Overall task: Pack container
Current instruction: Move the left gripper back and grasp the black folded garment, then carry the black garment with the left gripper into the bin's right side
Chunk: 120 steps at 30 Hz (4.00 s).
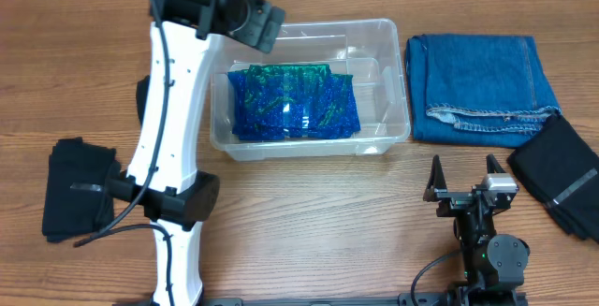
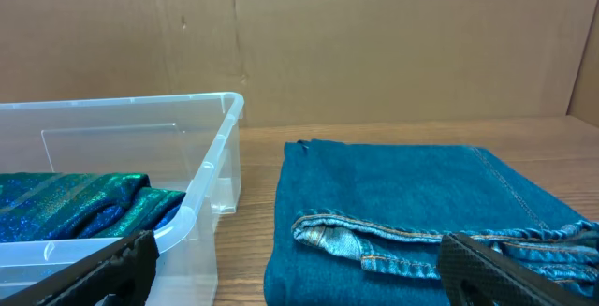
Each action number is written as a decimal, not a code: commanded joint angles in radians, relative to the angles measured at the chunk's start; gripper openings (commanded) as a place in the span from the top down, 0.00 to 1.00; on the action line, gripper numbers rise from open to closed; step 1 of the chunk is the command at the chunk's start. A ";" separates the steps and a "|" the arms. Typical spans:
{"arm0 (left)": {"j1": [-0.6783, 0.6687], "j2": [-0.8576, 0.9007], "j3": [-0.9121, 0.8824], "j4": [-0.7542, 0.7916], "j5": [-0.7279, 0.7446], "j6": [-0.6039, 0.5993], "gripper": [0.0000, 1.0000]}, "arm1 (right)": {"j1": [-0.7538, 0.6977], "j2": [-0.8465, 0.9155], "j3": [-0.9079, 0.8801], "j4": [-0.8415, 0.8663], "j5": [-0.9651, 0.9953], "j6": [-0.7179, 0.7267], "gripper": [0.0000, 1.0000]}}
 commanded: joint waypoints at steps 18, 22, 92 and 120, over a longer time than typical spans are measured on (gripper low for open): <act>0.447 -0.685 -0.398 -0.049 0.002 -0.154 0.00 | -0.006 -0.008 -0.011 0.006 0.005 -0.003 0.00; 0.499 -0.672 -0.583 -0.018 0.009 -0.177 0.00 | -0.006 -0.008 -0.011 0.006 0.005 -0.003 0.00; 0.487 -0.587 -0.985 0.698 0.346 -0.267 0.96 | -0.006 -0.008 -0.011 0.006 0.005 -0.003 0.00; -0.282 0.005 -0.986 1.234 0.357 -0.805 0.96 | -0.006 -0.008 -0.011 0.006 0.005 -0.003 0.00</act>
